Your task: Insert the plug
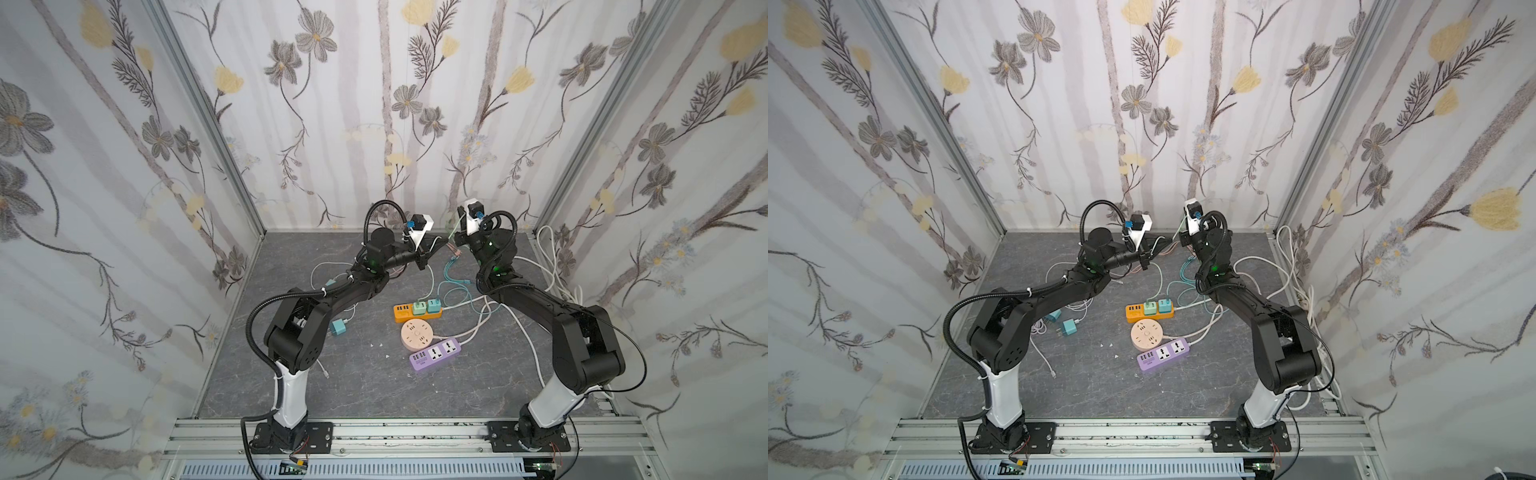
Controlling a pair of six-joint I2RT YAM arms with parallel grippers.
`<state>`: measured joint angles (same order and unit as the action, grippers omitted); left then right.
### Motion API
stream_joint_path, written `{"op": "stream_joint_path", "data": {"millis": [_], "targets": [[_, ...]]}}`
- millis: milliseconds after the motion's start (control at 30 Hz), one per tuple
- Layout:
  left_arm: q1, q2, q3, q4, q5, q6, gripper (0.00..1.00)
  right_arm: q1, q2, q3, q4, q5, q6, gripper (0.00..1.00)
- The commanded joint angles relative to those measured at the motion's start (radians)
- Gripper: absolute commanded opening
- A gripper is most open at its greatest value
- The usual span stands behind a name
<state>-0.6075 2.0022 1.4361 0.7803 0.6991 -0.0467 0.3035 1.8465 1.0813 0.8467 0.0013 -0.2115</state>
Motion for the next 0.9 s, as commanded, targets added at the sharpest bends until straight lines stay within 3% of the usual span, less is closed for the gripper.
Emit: {"op": "stream_joint_path", "data": {"millis": [0,67,167,267,333,400,433,533,667,767,867], "targets": [[-0.002,0.07,0.052,-0.056,0.015,-0.086,0.08,-0.008,-0.023,-0.077,-0.026,0.107,-0.019,0.15],[-0.003,0.077,0.05,-0.131,-0.066,-0.053,0.38,-0.011,-0.057,-0.128,-0.114,0.127,-0.013,0.31],[-0.004,0.038,0.056,-0.35,-0.227,0.055,0.75,-0.025,-0.117,-0.13,-0.363,0.149,0.004,0.52],[-0.003,-0.013,0.069,-0.575,-0.372,0.138,0.97,-0.033,-0.169,-0.093,-0.633,0.16,0.024,0.63],[-0.004,-0.044,0.082,-0.711,-0.437,0.178,1.0,-0.038,-0.187,-0.05,-0.809,0.163,0.04,0.7],[-0.007,-0.066,0.108,-0.846,-0.516,0.211,1.0,-0.043,-0.19,-0.012,-0.956,0.16,0.079,0.86],[-0.007,-0.072,0.124,-0.911,-0.559,0.223,1.0,-0.05,-0.184,0.015,-1.046,0.132,0.103,0.99],[-0.009,-0.073,0.163,-1.052,-0.677,0.24,1.0,-0.074,-0.125,0.111,-1.275,0.054,0.151,0.99],[-0.008,-0.069,0.181,-1.107,-0.799,0.211,1.0,-0.098,-0.037,0.197,-1.427,0.007,0.095,0.99],[-0.009,-0.043,0.231,-1.152,-0.902,0.191,1.0,-0.116,0.013,0.256,-1.491,-0.009,0.075,0.99],[-0.014,0.021,0.32,-1.219,-1.109,0.213,1.0,-0.127,0.02,0.275,-1.492,-0.047,0.077,0.99]]}}
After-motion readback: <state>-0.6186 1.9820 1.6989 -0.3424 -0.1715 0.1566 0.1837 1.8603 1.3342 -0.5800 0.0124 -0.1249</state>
